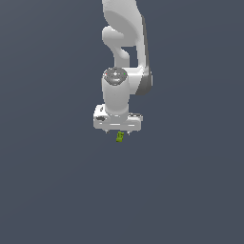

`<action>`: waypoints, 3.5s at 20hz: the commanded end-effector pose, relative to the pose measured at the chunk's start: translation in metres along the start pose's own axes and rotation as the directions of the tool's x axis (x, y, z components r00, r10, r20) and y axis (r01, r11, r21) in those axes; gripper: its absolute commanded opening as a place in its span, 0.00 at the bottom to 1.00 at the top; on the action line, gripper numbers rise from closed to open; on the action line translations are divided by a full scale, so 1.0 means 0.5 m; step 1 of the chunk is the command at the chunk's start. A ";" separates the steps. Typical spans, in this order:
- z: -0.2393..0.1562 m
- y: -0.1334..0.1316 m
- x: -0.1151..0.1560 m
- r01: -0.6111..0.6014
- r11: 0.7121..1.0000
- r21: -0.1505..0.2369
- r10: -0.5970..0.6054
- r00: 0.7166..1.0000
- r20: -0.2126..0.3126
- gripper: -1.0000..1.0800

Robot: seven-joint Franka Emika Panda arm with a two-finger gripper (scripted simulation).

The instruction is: Pick up the object and move it to a goal position.

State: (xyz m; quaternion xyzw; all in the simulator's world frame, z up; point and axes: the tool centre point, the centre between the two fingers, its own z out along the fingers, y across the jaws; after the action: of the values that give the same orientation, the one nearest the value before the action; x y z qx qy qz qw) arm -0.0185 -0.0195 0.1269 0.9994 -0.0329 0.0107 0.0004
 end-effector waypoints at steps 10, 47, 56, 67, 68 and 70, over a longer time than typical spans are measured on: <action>0.116 -0.012 -0.092 -0.105 0.994 -0.001 0.105 0.994 0.019 0.96; 0.226 -0.013 -0.106 -0.116 0.993 -0.002 0.116 0.993 0.022 0.00; 0.169 -0.009 -0.094 -0.116 0.993 -0.002 0.116 0.993 0.022 0.00; -0.018 0.002 -0.053 -0.117 0.993 -0.002 0.117 0.993 0.022 0.00; -0.039 0.004 -0.048 -0.117 0.993 -0.002 0.117 0.993 0.022 0.00; -0.081 0.006 -0.039 -0.117 0.993 -0.002 0.117 0.993 0.022 0.00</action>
State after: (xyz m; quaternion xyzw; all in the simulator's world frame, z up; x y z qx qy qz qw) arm -0.0417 -0.0200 0.1506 0.9958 -0.0911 0.0000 -0.0001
